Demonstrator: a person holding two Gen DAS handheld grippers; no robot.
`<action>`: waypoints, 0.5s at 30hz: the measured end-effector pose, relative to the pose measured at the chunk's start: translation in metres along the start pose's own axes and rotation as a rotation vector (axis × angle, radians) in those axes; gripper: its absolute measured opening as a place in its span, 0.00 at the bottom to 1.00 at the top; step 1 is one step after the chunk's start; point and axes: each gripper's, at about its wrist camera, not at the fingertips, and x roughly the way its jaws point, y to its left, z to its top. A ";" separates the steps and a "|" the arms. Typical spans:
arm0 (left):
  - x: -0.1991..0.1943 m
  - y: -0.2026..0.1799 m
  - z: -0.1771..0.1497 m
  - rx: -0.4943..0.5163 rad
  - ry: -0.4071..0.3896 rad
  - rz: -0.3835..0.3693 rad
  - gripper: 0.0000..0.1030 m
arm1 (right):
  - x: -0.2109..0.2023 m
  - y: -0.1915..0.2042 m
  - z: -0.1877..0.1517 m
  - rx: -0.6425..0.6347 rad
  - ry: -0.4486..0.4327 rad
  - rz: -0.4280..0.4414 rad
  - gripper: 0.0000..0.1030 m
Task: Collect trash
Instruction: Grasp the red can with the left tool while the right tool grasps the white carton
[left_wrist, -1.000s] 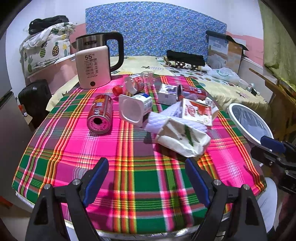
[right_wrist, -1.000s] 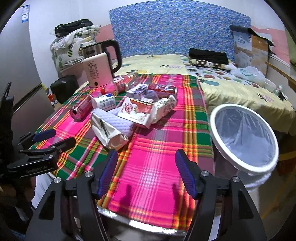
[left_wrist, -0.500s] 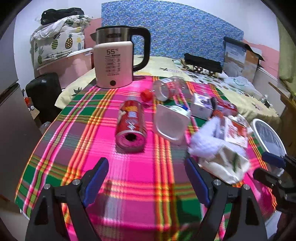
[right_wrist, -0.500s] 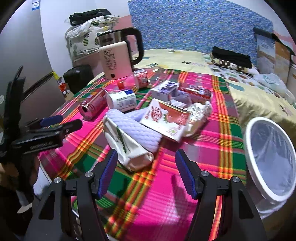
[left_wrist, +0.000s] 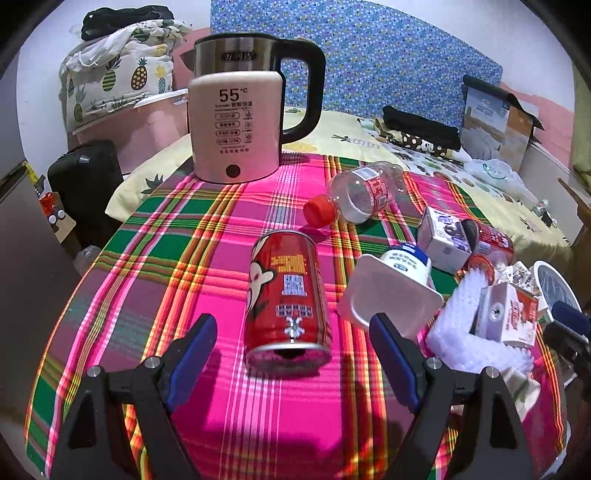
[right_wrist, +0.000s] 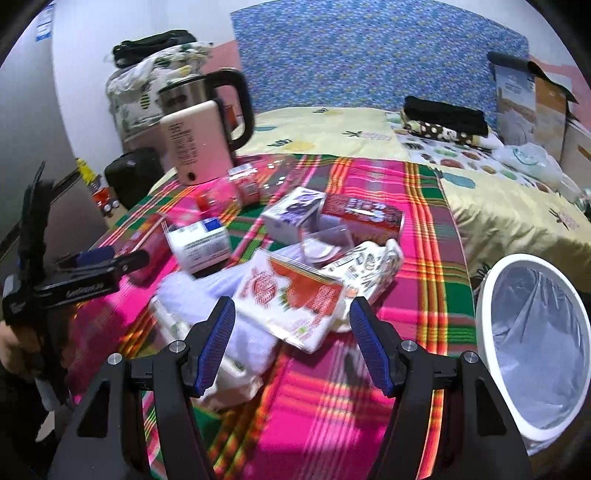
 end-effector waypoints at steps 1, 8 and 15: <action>0.002 0.000 0.001 -0.001 0.004 -0.004 0.83 | 0.004 -0.002 0.002 0.003 0.006 0.003 0.64; 0.017 -0.001 0.002 -0.008 0.039 -0.016 0.72 | 0.031 -0.013 0.008 0.040 0.073 0.086 0.64; 0.025 0.004 0.002 -0.038 0.069 -0.032 0.71 | 0.042 -0.016 0.003 0.068 0.121 0.156 0.66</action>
